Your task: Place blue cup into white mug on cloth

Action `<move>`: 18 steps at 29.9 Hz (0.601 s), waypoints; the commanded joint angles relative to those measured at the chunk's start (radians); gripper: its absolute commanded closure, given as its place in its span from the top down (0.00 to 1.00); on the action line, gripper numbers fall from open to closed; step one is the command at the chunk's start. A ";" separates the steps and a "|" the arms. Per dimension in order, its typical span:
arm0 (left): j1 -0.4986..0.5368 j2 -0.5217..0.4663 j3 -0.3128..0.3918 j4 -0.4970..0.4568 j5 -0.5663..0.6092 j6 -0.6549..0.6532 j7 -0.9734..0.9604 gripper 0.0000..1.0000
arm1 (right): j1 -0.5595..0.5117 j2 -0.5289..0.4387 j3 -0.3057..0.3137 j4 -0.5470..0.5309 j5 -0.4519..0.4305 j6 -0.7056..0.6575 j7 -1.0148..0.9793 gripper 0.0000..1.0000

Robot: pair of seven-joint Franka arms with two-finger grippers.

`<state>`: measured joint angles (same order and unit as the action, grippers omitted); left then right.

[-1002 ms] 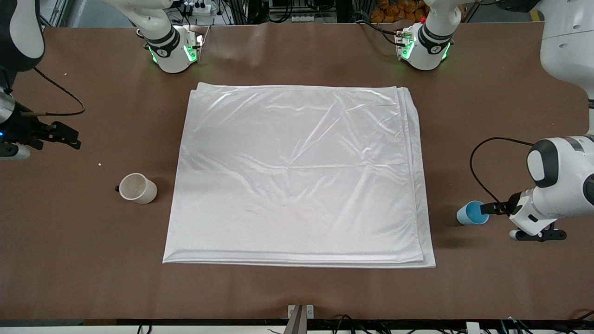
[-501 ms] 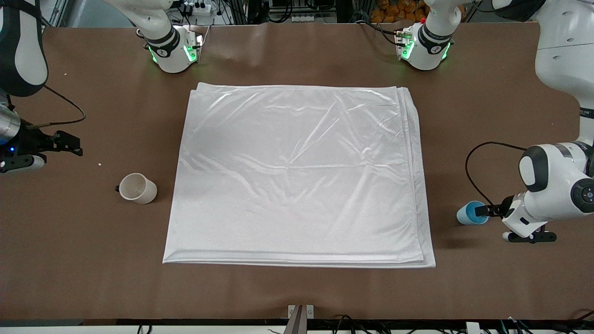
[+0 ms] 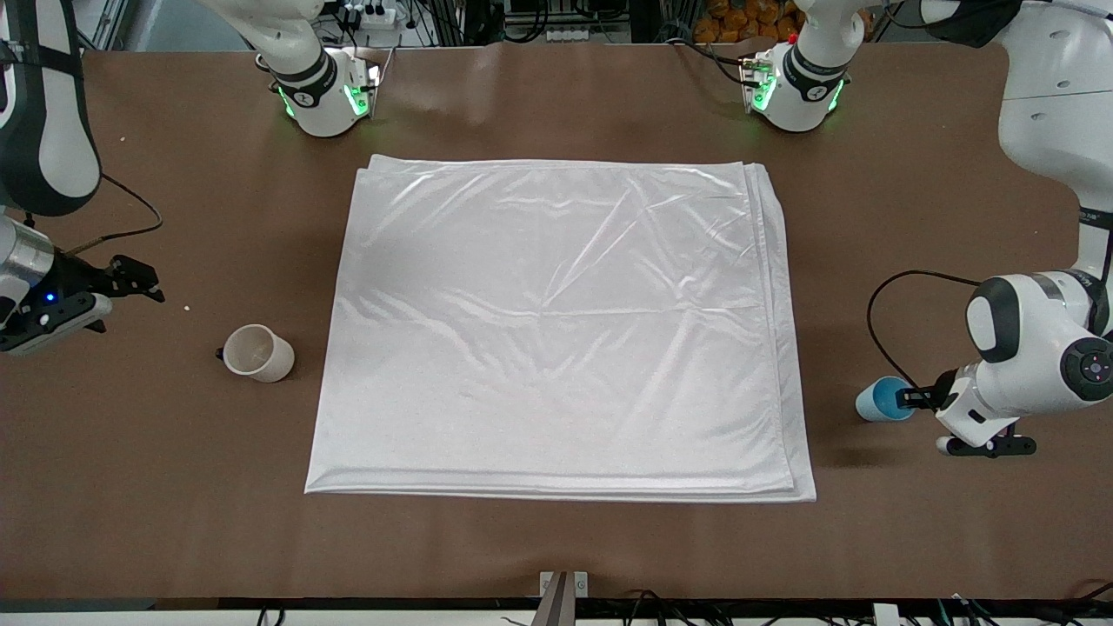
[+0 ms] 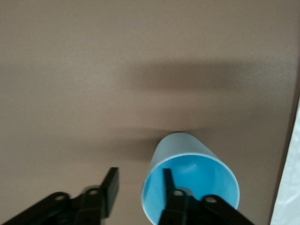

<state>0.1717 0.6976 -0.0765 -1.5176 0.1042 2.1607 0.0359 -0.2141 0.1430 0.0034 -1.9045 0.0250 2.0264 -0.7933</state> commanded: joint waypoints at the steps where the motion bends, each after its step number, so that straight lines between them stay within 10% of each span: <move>1: 0.005 0.010 -0.003 0.017 0.018 0.004 -0.008 0.00 | -0.010 0.041 0.010 -0.001 0.029 0.011 -0.132 1.00; 18: 0.003 -0.073 -0.006 0.022 0.012 -0.022 -0.014 0.00 | 0.027 0.151 0.010 -0.001 -0.025 0.112 -0.375 1.00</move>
<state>0.1719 0.6812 -0.0780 -1.4861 0.1041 2.1619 0.0358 -0.2027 0.2653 0.0125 -1.9069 0.0237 2.0994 -1.1046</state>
